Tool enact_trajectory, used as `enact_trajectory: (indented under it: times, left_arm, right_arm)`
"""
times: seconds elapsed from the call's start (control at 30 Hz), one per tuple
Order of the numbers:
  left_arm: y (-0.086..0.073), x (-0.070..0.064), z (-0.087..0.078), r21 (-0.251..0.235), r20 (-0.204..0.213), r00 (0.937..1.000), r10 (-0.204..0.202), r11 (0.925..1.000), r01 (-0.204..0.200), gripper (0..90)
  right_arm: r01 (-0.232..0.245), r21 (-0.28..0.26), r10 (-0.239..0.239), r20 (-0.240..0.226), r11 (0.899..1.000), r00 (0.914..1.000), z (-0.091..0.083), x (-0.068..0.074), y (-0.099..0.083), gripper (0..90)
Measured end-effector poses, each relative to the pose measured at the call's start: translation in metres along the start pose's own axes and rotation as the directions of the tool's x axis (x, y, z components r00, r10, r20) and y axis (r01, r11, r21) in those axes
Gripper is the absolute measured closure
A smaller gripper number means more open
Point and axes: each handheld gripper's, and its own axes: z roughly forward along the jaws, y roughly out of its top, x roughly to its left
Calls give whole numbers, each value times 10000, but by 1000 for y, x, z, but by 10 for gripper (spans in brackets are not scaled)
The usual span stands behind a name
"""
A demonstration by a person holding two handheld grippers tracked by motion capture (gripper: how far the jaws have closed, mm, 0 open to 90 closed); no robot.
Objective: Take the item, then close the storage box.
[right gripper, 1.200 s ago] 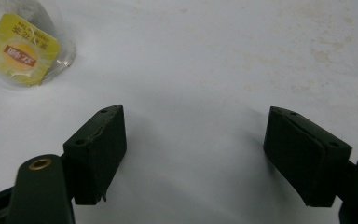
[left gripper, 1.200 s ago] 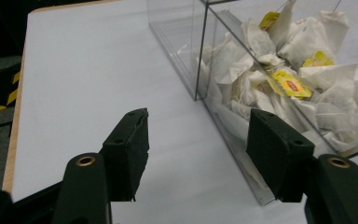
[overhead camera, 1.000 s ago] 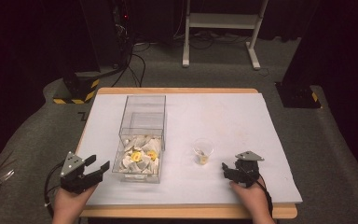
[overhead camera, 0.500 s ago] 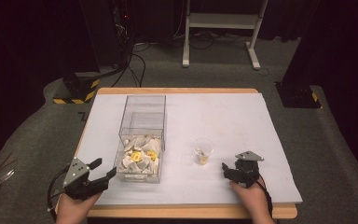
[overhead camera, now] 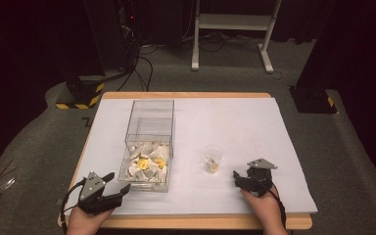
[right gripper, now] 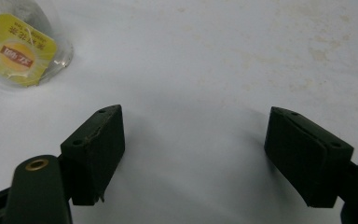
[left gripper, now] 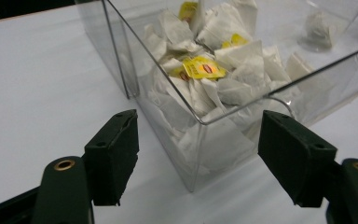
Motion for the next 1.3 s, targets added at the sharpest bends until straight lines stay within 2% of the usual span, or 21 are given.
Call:
enact_trajectory:
  times: [0.03, 0.13, 0.27, 0.33, 0.57, 0.7, 1.03, 1.3]
  left_arm:
    - [-1, 0, 2, 9, 63, 9999, 116, 9999, -116, 291]
    - [-6, 2, 4, -154, 319, 9995, 59, 9999, -54, 311]
    - [-7, 1, 2, -488, 265, 9996, 66, 9988, -53, 334]
    - [-7, 0, 2, -607, 152, 9999, 62, 9981, -53, 318]
    - [-9, -1, 6, -490, 47, 9999, -151, 9987, 154, 297]
    - [-8, -3, 6, -459, -107, 9999, -6, 9989, 1, 302]
    - [-3, -5, 13, -554, -81, 9998, 176, 9983, -180, 340]
    - [3, -7, 21, -570, -169, 9997, 182, 9982, -191, 326]
  right_arm:
    - [-25, 15, 25, -4, 10000, 10000, 0, 0, 0, 202]
    - [-20, -4, 20, 25, 10000, 10000, 0, 0, 0, 197]
    - [-28, -7, 28, 56, 10000, 10000, 0, 0, 0, 196]
    - [-42, -2, 42, 45, 10000, 10000, 0, 0, 0, 196]
    - [-101, 38, 101, -6, 9999, 9999, 0, 0, 0, 194]
    - [-96, 39, 96, -22, 9999, 10000, 0, 0, 0, 193]
    - [-80, 27, 80, -5, 10000, 10000, 0, 0, 0, 193]
    - [-62, 57, 62, -72, 10000, 10000, 1, 0, 1, 184]
